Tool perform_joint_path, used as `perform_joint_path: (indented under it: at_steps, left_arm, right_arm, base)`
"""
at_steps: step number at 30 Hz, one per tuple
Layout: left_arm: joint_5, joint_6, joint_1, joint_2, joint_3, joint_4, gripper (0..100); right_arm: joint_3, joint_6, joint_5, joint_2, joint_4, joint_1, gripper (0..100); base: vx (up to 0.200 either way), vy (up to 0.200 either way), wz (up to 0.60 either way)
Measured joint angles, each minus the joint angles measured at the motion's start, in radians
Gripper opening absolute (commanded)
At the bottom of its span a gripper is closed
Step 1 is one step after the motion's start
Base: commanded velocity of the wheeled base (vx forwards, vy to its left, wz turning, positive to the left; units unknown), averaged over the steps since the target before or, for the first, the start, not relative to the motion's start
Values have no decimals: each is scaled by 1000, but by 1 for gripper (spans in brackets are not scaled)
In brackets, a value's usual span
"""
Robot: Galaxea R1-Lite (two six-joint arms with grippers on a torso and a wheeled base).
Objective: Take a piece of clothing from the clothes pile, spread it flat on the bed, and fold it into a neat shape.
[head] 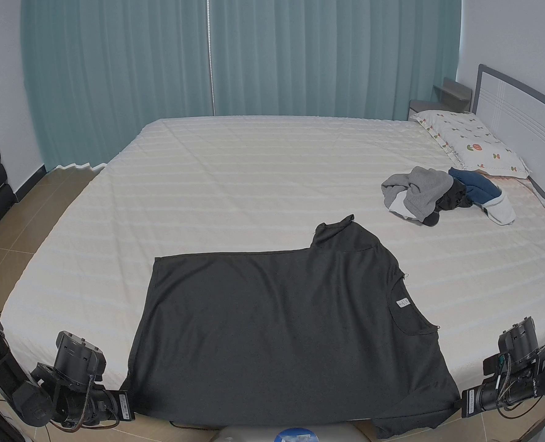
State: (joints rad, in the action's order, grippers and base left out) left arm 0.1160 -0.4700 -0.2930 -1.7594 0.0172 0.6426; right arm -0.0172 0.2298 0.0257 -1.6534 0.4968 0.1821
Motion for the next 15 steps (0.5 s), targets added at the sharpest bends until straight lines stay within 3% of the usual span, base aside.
perform_joint_path:
  at_steps: [9, 15]
  left_arm:
    - [1, -13, 10, 18, 9, 25, 0]
    - [9, -42, 42, 24, 43, 163, 0]
  right_arm:
    - [-56, 17, 2, 24, 3, -2, 0]
    - [-142, 85, -5, 27, 3, -7, 0]
  base:
    - [0, 0, 0]
    - [0, 0, 0]
